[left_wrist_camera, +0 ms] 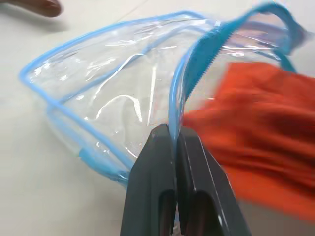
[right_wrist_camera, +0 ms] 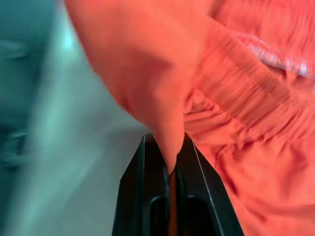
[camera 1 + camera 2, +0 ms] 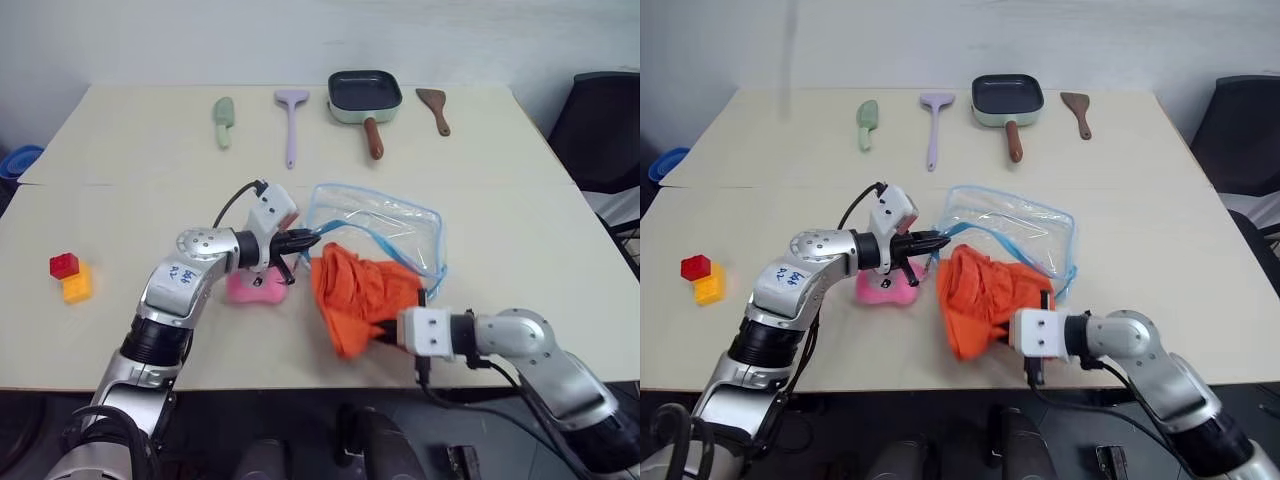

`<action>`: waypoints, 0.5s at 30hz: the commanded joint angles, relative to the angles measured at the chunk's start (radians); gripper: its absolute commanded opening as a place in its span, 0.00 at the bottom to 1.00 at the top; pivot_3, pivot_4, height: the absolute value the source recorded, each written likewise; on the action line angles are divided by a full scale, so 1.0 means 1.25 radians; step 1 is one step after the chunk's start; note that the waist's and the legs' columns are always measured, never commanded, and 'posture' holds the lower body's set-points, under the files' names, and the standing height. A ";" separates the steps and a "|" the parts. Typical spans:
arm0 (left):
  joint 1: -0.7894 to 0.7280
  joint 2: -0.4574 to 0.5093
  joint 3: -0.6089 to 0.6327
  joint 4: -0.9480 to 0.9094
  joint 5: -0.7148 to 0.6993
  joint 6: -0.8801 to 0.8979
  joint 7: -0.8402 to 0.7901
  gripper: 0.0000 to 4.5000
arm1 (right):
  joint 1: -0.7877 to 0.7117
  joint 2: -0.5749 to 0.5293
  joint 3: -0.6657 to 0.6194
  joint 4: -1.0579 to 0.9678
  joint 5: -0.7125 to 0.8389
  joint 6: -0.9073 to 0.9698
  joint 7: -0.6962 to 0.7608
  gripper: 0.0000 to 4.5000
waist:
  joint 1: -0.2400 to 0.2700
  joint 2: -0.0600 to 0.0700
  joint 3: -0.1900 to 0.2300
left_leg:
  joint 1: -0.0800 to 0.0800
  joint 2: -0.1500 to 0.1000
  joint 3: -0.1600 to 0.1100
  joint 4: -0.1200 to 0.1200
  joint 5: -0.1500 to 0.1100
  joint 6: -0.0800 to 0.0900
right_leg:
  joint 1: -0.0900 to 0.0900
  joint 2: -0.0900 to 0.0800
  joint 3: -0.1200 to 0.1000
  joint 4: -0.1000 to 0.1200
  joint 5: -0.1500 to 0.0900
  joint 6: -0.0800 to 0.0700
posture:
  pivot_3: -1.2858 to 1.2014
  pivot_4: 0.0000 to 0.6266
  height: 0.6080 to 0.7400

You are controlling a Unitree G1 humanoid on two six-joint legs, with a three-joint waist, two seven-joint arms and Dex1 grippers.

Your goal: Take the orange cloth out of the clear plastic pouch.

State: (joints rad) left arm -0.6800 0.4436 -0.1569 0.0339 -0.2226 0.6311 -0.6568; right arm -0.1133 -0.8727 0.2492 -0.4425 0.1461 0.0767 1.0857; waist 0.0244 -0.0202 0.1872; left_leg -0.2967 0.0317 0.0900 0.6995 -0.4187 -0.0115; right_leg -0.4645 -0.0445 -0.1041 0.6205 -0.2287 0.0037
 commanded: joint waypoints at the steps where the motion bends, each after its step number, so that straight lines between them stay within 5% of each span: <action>1: -0.039 0.016 0.026 0.042 0.038 -0.057 0.021 0.00 | 0.054 -0.068 -0.049 -0.038 0.026 -0.015 0.054 0.00 | 0.002 0.000 0.000 | 0.000 0.000 0.000 0.000 0.000 0.000 | 0.000 0.000 0.000 0.000 0.000 0.000 | 0.52 0.24 1.00; 15: 0.151 0.189 -0.040 -0.230 0.013 -0.145 -0.243 0.00 | 0.186 -0.117 -0.460 0.307 -0.039 -0.071 -0.116 0.00 | 0.003 0.000 0.000 | 0.001 0.000 0.001 0.000 0.000 0.000 | 0.000 -0.001 0.001 -0.001 0.000 0.000 | 0.52 0.24 1.00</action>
State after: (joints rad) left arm -0.4942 0.6743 -0.1982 -0.1952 -0.2078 0.4692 -0.9474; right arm 0.1241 -1.0260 -0.2770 -0.1136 0.1146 0.0153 0.9841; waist 0.0278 -0.0206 0.1874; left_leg -0.2959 0.0316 0.0916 0.6991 -0.4188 -0.0120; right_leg -0.4643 -0.0455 -0.1031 0.6192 -0.2290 0.0033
